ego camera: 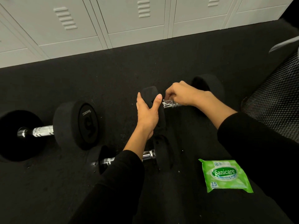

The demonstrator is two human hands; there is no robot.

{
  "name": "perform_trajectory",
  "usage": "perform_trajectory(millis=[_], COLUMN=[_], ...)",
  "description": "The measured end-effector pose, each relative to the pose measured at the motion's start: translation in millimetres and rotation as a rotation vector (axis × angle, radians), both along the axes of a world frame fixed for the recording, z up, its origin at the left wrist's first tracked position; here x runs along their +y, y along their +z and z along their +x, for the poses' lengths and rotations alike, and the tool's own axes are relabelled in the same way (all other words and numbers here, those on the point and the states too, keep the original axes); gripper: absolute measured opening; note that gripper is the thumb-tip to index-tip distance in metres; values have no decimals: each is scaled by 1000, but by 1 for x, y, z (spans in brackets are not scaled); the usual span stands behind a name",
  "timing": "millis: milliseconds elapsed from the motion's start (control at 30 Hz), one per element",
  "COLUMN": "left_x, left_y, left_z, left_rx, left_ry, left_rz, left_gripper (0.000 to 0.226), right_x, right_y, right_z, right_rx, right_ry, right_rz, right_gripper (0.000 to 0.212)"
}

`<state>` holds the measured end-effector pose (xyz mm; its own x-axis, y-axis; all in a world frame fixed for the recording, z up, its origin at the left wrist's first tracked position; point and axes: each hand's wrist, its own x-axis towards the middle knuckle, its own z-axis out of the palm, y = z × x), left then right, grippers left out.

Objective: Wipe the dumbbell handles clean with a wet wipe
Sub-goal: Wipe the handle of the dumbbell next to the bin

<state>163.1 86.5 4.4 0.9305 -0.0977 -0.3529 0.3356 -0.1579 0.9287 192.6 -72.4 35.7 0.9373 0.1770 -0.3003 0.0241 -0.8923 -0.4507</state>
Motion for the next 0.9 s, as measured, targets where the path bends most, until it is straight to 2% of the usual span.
perform_trajectory(millis=[233,567,700,900], left_x=[0,1,1,1], left_y=[-3,-3,-4,-6], left_z=[1,1,1,2], left_rx=[2,13,13,-9], left_ry=[2,3,2,11], left_rz=[-23,-24,-23,-29], left_gripper=[94,94,94,96], right_x=[-5,6,-13,-12], right_y=[8,-13,-9,-7], right_z=[-5,-14,-34,-24], right_rx=[14,-44,-54,-72], right_ry=[96,61,35,1], right_rz=[-25,11,78,24], right_gripper=[31,30,41,39])
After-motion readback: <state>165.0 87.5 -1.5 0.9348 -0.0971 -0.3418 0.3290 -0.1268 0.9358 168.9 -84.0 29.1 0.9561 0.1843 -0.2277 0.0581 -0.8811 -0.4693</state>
